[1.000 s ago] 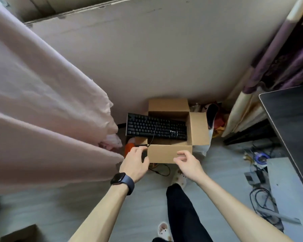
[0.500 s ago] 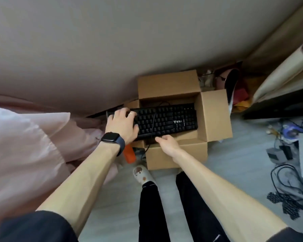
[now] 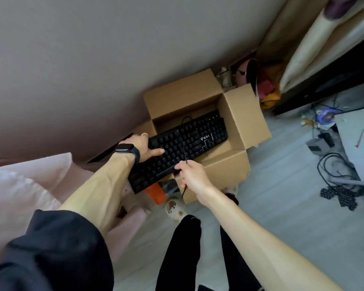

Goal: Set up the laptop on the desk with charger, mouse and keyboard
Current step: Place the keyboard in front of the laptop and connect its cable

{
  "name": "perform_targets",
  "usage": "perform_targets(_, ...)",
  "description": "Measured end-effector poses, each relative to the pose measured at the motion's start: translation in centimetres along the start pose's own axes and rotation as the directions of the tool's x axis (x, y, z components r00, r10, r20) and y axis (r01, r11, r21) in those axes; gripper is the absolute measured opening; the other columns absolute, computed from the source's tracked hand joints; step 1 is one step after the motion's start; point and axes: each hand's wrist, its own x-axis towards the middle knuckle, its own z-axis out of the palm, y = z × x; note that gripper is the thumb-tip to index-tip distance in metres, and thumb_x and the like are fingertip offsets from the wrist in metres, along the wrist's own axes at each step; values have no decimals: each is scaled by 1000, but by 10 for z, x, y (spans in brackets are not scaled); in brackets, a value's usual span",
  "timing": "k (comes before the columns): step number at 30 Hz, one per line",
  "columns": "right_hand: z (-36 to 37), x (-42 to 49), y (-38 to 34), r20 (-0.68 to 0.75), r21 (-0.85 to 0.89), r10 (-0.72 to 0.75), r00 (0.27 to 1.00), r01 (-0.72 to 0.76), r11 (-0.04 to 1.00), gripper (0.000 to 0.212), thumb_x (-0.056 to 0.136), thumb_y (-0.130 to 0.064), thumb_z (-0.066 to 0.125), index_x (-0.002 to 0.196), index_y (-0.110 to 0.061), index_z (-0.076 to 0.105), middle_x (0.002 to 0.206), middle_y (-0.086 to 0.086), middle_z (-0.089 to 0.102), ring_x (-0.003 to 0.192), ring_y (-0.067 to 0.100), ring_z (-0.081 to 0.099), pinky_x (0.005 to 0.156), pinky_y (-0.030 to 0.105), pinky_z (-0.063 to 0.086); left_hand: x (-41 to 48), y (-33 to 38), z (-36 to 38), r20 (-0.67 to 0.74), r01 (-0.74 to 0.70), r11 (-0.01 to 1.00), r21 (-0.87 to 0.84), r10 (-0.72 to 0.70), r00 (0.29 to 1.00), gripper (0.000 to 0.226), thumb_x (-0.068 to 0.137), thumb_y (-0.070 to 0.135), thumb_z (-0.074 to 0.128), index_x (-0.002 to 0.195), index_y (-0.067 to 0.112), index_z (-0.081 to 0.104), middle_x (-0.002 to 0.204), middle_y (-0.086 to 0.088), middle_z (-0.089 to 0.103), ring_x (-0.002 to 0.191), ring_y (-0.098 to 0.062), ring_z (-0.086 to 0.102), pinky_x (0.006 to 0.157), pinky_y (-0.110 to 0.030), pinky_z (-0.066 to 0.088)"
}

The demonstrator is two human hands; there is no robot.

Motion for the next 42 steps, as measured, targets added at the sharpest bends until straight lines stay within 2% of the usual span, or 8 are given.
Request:
perform_targets(4, -35, -59, -5, -197, 15, -131, 972, 136, 991, 24, 102, -27, 46, 108, -19, 68, 84, -8, 56, 74, 9, 50, 65, 26, 37, -34, 4, -22, -136, -85, 991, 104, 99, 986, 71, 82, 76, 47, 109, 10, 51, 110, -14, 64, 97, -33, 64, 72, -37, 51)
perform_targets(7, -70, -110, -16, -321, 49, -191, 928, 218, 975, 18, 100, -31, 55, 88, -22, 66, 74, -8, 56, 67, 11, 50, 67, 27, 38, -70, 11, -50, -233, -93, 973, 212, 143, 962, 67, 85, 72, 47, 112, 12, 51, 114, -13, 64, 103, -34, 62, 75, -38, 49)
perform_targets(16, -155, -284, 5, -328, 116, -240, 914, 291, 950, 27, 102, -27, 56, 97, -5, 70, 65, -2, 47, 45, 10, 35, 44, 21, 30, -221, 44, -122, -328, -131, 877, 463, 306, 893, 61, 84, 75, 45, 111, 20, 49, 111, -5, 67, 104, -28, 64, 77, -36, 47)
perform_targets(24, -285, -410, 100, -598, 237, -169, 784, 374, 897, 30, 97, -38, 64, 84, -11, 64, 65, -4, 44, 45, 8, 31, 42, 21, 23, -351, 193, -134, -369, -287, 854, 433, 459, 808, 72, 69, 88, 42, 110, 32, 59, 101, 1, 69, 90, -23, 66, 75, -34, 53)
perform_targets(29, -374, -480, 185, -763, 127, -175, 623, 409, 904, 29, 78, -31, 86, 90, -12, 68, 83, -4, 66, 75, 11, 58, 67, 18, 45, -405, 326, -106, -264, -481, 764, 430, 615, 743, 84, 66, 92, 43, 119, 29, 62, 112, -3, 67, 99, -24, 64, 81, -33, 52)
perform_targets(34, -456, -531, 277, -890, 215, 29, 455, 362, 907, 38, 86, -53, 71, 101, -20, 62, 117, 0, 68, 106, 20, 62, 97, 40, 49, -441, 454, -87, -144, -629, 625, 461, 753, 642, 105, 50, 103, 33, 114, 26, 65, 100, -4, 70, 94, -24, 66, 78, -32, 53)
perform_targets(39, -498, -556, 330, -823, 408, 180, 539, 339, 848, 57, 88, -75, 48, 120, -30, 62, 119, 1, 61, 68, 12, 46, 59, 26, 35, -469, 563, -76, -42, -728, 493, 476, 840, 541, 75, 50, 101, 41, 74, 33, 60, 77, 5, 68, 73, -17, 64, 66, -30, 52)
perform_targets(42, -522, -551, 353, -765, 557, 278, 580, 380, 739, 60, 88, -73, 51, 127, -29, 60, 135, 20, 60, 48, 8, 26, 46, 21, 20, -479, 618, -70, 0, -728, 455, 512, 848, 530, 66, 57, 94, 49, 67, 30, 55, 72, 7, 63, 66, -13, 60, 58, -28, 45)
